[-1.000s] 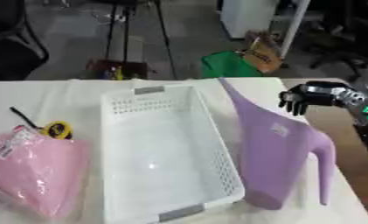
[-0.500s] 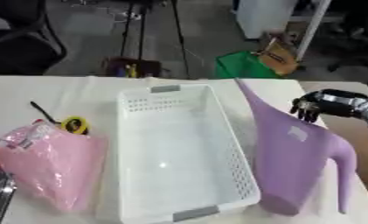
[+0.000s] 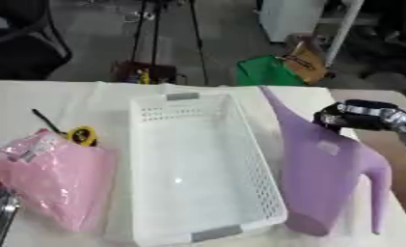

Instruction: Pick up objects on the table and place them in the box.

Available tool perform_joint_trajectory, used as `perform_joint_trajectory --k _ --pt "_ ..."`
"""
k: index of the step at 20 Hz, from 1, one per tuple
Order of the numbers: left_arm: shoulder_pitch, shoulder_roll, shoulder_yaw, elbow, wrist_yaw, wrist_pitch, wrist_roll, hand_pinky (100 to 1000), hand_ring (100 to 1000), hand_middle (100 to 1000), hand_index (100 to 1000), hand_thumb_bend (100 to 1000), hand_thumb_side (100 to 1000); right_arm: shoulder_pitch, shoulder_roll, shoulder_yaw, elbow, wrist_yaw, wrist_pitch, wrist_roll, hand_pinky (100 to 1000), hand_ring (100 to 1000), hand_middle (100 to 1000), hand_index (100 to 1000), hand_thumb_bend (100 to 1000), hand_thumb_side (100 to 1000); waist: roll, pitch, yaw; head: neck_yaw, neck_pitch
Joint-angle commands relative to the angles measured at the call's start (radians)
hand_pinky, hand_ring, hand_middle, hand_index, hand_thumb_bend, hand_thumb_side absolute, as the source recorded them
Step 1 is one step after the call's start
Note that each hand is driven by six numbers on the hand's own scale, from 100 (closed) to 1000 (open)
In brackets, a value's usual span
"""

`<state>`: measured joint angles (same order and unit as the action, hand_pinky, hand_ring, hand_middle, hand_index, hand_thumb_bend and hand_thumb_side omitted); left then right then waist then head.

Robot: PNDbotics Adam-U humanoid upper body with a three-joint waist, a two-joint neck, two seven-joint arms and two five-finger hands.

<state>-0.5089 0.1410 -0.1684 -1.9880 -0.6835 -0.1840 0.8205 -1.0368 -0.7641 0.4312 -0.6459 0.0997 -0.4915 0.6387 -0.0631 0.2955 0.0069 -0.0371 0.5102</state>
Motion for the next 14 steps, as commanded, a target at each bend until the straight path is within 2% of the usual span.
perform_joint_trajectory --k 1,9,14 --pt "-0.011 0.004 -0.004 -0.012 -0.002 -0.002 0.002 704 649 727 751 100 980 -0.002 -0.075 0.03 -0.084 -0.058 -0.22 0.268 602 589 573 753 100 1000 0.0 -0.026 -0.003 -0.007 0.009" --pt "-0.016 0.003 -0.006 -0.012 -0.001 -0.003 -0.002 704 649 727 751 100 979 0.046 -0.131 0.095 -0.228 -0.146 -0.122 0.268 598 589 572 761 100 1000 0.001 -0.026 -0.002 -0.02 0.01" --pt "-0.019 0.001 -0.007 -0.012 0.0 -0.004 -0.005 704 649 727 751 100 979 0.069 -0.154 0.123 -0.282 -0.159 -0.117 0.268 602 594 579 773 100 1000 0.002 -0.026 0.001 -0.024 0.006"
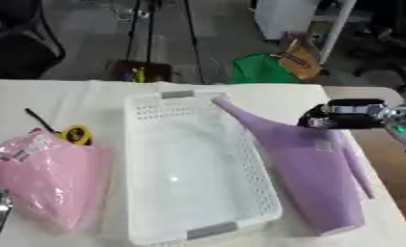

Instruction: Pick up objects on the table and place them in the box.

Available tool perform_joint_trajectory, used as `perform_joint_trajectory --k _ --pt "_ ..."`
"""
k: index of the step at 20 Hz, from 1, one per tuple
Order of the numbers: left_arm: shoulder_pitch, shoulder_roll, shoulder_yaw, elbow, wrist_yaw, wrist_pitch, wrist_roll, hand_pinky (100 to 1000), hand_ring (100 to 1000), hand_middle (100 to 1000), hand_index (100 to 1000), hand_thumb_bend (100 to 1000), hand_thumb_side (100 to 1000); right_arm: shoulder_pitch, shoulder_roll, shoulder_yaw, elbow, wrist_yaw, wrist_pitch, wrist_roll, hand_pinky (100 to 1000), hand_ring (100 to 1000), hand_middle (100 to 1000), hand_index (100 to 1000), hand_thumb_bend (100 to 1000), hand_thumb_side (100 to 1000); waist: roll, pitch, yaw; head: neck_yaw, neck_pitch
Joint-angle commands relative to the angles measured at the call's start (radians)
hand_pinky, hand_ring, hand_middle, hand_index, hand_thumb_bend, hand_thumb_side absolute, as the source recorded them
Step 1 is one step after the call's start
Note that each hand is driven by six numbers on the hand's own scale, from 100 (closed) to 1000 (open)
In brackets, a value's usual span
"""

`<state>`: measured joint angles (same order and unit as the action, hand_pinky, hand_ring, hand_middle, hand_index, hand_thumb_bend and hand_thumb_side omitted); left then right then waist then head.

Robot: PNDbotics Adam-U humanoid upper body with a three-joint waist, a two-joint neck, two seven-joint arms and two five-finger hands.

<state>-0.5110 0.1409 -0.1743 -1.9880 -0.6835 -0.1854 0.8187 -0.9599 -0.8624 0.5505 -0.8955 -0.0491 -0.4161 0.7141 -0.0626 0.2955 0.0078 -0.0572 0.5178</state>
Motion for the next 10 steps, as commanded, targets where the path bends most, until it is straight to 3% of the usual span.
perform_joint_trajectory --k 1,5,6,7,8,10 --pt "-0.017 0.001 -0.001 -0.012 0.0 -0.003 -0.004 704 649 727 751 100 979 -0.006 -0.058 0.006 -0.035 -0.008 -0.197 0.193 603 596 581 775 100 1000 0.002 -0.026 0.001 -0.005 -0.002" --pt "-0.018 0.001 -0.002 -0.012 0.001 -0.003 -0.005 704 648 727 751 100 979 0.0 -0.063 0.006 -0.019 0.034 -0.229 0.193 604 599 583 776 100 950 0.002 -0.024 0.001 -0.009 -0.005" --pt "-0.018 0.001 -0.003 -0.012 0.002 -0.003 -0.005 704 649 727 751 100 980 0.0 -0.062 0.005 -0.005 0.056 -0.243 0.193 605 603 587 773 111 846 0.002 -0.023 0.002 -0.011 -0.007" --pt "-0.019 0.001 -0.003 -0.012 0.003 -0.003 -0.005 704 649 727 751 100 980 -0.002 -0.059 0.001 0.011 0.079 -0.259 0.193 605 603 587 773 111 846 0.002 -0.022 0.002 -0.012 -0.007" --pt "-0.019 0.001 -0.004 -0.012 0.003 -0.003 -0.005 704 649 728 751 100 980 -0.006 -0.055 -0.003 0.031 0.106 -0.279 0.193 606 607 591 771 141 778 0.002 -0.022 0.002 -0.013 -0.009" --pt "-0.019 0.001 -0.004 -0.012 0.004 -0.004 -0.005 703 649 728 751 100 980 -0.017 -0.042 -0.017 0.079 0.169 -0.331 0.193 605 607 591 770 145 772 0.003 -0.021 0.002 -0.015 -0.011"
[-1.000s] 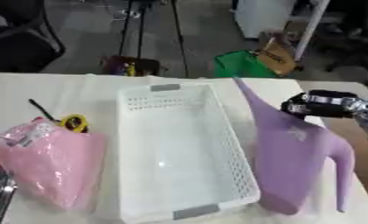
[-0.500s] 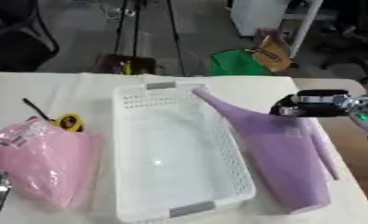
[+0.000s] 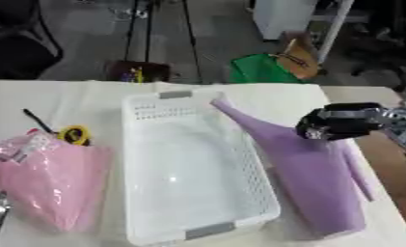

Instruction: Pick up objects on the table and place them in the box.

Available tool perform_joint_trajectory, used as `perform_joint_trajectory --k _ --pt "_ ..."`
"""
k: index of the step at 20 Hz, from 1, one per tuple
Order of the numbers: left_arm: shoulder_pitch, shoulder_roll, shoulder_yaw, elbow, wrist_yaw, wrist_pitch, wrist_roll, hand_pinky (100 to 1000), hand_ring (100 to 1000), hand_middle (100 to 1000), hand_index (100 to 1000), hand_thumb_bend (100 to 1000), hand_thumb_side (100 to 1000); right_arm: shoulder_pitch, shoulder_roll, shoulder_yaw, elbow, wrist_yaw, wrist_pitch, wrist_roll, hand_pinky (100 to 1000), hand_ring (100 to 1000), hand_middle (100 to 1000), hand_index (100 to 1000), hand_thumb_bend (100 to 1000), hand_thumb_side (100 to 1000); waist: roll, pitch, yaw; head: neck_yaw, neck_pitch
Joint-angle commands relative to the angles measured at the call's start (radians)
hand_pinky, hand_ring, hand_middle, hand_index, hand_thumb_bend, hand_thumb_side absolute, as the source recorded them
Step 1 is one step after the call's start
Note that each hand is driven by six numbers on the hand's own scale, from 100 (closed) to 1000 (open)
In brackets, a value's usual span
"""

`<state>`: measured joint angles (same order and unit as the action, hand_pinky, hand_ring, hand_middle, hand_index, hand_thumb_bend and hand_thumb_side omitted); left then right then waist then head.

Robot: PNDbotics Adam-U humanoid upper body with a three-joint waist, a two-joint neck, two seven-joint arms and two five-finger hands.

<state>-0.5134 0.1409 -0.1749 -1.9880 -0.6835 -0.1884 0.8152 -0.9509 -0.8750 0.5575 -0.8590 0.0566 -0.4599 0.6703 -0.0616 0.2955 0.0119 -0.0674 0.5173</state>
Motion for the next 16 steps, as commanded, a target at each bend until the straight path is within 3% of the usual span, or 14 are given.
perform_joint_trajectory --k 1,2,3,4,5,6,11,12,16 --pt "-0.017 0.001 -0.003 -0.012 0.004 -0.001 -0.002 703 649 728 751 100 980 -0.031 -0.022 -0.033 0.07 0.092 -0.317 0.237 605 607 591 770 145 772 0.002 -0.021 -0.002 -0.005 -0.01" --pt "-0.017 0.001 -0.003 -0.012 0.004 0.0 -0.002 701 649 728 751 100 980 -0.036 -0.016 -0.038 0.093 0.125 -0.352 0.237 602 605 590 766 212 606 0.002 -0.02 -0.002 -0.006 -0.011" --pt "-0.017 0.002 -0.003 -0.012 0.005 0.0 -0.001 701 649 728 751 100 980 -0.041 -0.01 -0.045 0.122 0.169 -0.391 0.237 602 605 590 766 212 606 0.003 -0.019 -0.002 -0.006 -0.012" --pt "-0.017 0.001 -0.003 -0.012 0.005 0.0 0.0 700 649 728 751 100 980 -0.048 -0.002 -0.055 0.152 0.212 -0.419 0.237 600 605 590 766 223 549 0.003 -0.018 -0.003 -0.007 -0.013" --pt "-0.017 0.001 -0.003 -0.012 0.006 0.0 0.0 700 649 728 751 100 980 -0.056 0.01 -0.065 0.178 0.248 -0.434 0.237 600 605 590 766 223 549 0.003 -0.018 -0.003 -0.007 -0.014" --pt "-0.017 0.001 -0.004 -0.012 0.006 0.001 0.0 699 649 729 751 100 981 -0.063 0.021 -0.075 0.199 0.276 -0.44 0.237 597 601 584 762 229 488 0.004 -0.018 -0.004 -0.006 -0.014" --pt "-0.016 0.0 -0.004 -0.012 0.008 0.0 0.001 698 649 729 751 100 981 -0.087 0.058 -0.105 0.263 0.355 -0.447 0.237 594 597 581 761 230 452 0.005 -0.017 -0.005 -0.006 -0.017" --pt "-0.016 0.0 -0.004 -0.012 0.008 0.0 0.001 695 649 729 751 100 981 -0.089 0.062 -0.109 0.271 0.364 -0.447 0.237 585 588 571 761 227 353 0.005 -0.016 -0.005 -0.007 -0.018" --pt "-0.016 -0.001 -0.006 -0.012 0.009 0.001 0.003 692 649 730 751 100 980 -0.094 0.075 -0.122 0.297 0.39 -0.447 0.237 574 575 544 726 208 325 0.005 -0.013 -0.005 -0.009 -0.021"
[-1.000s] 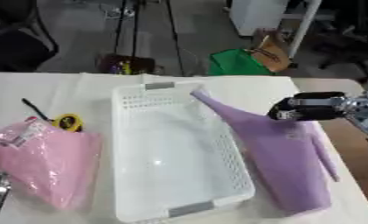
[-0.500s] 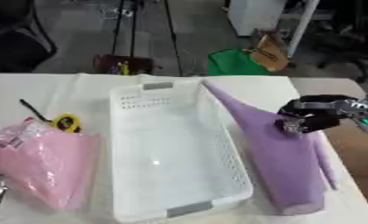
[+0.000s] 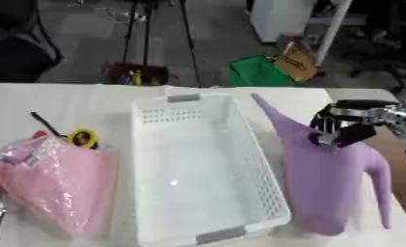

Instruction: Pick up objects on the table and place them in the box.

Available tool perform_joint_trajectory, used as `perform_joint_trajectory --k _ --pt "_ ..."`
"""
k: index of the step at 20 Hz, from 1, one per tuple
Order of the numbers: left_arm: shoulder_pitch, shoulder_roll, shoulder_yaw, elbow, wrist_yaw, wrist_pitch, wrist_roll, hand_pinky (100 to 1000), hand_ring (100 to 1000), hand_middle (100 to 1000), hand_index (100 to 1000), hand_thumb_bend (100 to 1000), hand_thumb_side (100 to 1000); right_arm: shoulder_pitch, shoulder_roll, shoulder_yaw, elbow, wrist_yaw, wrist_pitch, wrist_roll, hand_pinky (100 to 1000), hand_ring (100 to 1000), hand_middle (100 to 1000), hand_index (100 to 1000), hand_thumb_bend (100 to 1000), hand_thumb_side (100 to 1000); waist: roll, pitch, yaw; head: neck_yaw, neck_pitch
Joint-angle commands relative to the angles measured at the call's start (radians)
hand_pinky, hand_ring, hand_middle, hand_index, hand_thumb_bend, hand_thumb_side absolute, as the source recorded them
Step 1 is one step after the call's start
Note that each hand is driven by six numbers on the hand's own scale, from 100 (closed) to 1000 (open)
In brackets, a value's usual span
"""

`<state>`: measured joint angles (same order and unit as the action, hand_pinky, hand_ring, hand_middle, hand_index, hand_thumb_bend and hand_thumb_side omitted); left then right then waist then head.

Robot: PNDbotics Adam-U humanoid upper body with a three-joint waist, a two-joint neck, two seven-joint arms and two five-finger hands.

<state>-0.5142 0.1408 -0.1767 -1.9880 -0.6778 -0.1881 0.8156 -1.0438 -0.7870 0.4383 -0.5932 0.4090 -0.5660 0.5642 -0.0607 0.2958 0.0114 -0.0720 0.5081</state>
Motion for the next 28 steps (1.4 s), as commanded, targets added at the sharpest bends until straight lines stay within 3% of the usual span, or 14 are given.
perform_joint_trajectory --k 1,2,8,12,21,28 --pt "-0.015 -0.001 -0.004 -0.012 0.004 0.001 0.003 691 649 730 751 100 981 -0.002 -0.009 -0.006 0.036 0.038 -0.341 0.343 571 571 535 717 208 327 0.004 -0.012 -0.004 -0.005 -0.012" --pt "-0.015 -0.001 -0.004 -0.012 0.005 0.002 0.002 690 649 730 751 100 981 -0.003 -0.006 -0.008 0.04 0.038 -0.341 0.343 568 567 526 708 220 356 0.004 -0.012 -0.004 -0.005 -0.012" --pt "-0.015 0.0 -0.005 -0.012 0.005 0.002 0.003 687 649 731 751 100 981 -0.007 0.008 0.002 0.056 0.04 -0.341 0.343 569 570 519 686 224 324 0.001 -0.011 -0.004 -0.006 -0.011" --pt "-0.015 -0.002 -0.009 -0.012 0.007 0.001 0.002 687 649 731 751 100 981 -0.027 0.039 0.0 0.117 0.11 -0.341 0.343 571 580 535 687 238 314 -0.002 -0.01 0.0 -0.012 -0.012" --pt "-0.011 -0.004 -0.007 -0.012 0.008 0.002 0.008 686 649 732 751 100 981 -0.114 0.123 -0.179 0.364 0.401 -0.341 0.343 547 555 512 657 195 272 0.0 -0.011 -0.002 -0.013 -0.016" --pt "-0.011 -0.006 -0.006 -0.012 0.008 0.004 0.01 686 649 732 750 100 981 -0.161 0.148 -0.308 0.493 0.565 -0.341 0.343 520 527 484 623 160 248 0.004 -0.012 -0.005 -0.01 -0.014"
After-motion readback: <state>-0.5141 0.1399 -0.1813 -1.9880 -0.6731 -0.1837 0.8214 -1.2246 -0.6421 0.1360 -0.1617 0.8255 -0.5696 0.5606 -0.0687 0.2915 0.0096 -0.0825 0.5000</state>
